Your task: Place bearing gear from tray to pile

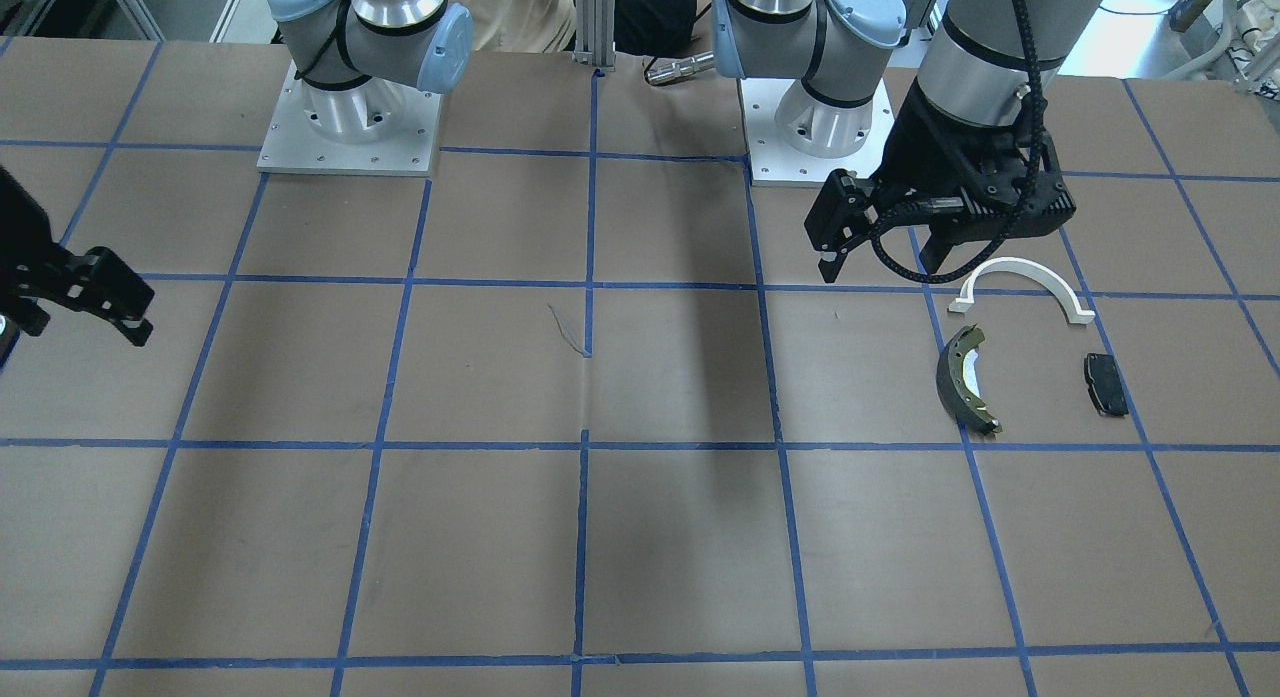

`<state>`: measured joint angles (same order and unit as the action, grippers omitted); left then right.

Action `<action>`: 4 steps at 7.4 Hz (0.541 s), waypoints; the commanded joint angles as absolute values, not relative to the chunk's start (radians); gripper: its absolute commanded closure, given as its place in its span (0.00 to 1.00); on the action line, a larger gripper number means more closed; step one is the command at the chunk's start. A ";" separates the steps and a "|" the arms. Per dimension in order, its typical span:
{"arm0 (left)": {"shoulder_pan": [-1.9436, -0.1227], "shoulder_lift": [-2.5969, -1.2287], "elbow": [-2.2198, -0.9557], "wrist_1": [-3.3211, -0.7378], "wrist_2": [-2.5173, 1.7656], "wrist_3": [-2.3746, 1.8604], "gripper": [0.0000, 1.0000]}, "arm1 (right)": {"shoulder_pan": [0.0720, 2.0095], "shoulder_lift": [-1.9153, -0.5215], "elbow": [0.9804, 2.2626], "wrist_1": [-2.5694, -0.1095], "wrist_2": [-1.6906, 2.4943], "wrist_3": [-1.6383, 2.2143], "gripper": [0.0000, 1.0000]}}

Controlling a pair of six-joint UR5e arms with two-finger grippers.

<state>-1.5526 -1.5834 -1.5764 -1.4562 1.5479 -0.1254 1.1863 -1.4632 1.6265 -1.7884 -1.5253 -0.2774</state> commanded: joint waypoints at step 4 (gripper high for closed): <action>-1.540 -1.575 -1.578 -1.453 1.532 -0.095 0.00 | 0.806 -1.220 1.626 -1.926 -1.519 -0.653 0.00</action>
